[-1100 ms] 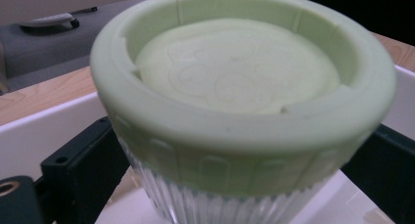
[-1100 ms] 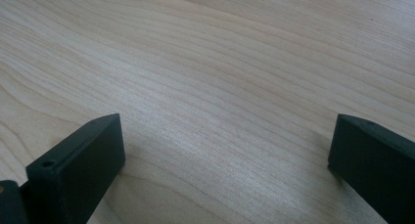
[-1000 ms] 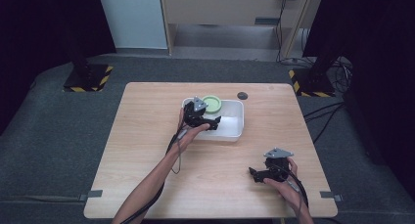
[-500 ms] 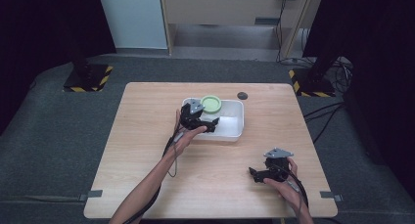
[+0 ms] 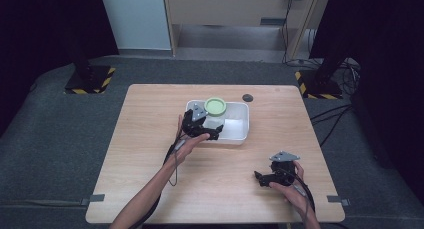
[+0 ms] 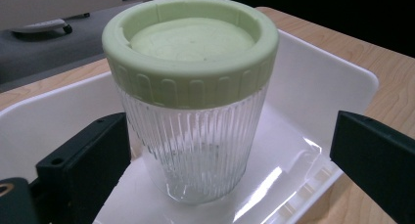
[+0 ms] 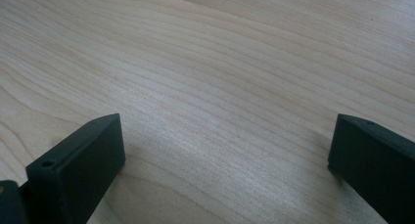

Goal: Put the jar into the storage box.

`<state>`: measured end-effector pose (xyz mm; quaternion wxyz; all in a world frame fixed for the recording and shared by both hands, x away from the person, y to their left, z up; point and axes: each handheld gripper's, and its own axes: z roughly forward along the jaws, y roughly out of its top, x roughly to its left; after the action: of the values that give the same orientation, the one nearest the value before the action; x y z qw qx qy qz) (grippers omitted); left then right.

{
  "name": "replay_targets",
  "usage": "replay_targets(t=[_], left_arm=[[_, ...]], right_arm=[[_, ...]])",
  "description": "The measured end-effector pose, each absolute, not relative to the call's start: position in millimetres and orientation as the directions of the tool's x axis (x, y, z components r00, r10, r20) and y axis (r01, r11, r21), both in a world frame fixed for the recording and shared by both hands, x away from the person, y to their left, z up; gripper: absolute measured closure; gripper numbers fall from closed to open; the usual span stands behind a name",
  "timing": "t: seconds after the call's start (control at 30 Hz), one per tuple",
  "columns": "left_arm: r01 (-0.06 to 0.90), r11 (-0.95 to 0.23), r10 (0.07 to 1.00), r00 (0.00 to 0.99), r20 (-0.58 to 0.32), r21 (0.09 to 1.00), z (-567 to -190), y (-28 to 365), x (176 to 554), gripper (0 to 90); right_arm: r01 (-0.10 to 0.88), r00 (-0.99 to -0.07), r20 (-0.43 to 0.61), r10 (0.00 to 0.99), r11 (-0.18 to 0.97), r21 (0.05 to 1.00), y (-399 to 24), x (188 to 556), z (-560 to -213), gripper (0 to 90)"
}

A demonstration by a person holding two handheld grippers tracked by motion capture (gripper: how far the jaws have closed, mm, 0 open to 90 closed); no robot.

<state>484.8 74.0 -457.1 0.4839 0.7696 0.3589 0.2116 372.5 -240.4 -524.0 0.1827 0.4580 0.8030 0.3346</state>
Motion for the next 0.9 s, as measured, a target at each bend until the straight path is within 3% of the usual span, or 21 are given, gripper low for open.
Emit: replay_targets(t=[0.9], left_arm=[[0.349,-0.246,0.739,0.671,-0.058,0.904,-463.1,92.7,458.4,0.9]], right_arm=[[0.613,-0.514,0.013,0.858,0.357,0.705,-240.4,372.4,-524.0,0.2]])
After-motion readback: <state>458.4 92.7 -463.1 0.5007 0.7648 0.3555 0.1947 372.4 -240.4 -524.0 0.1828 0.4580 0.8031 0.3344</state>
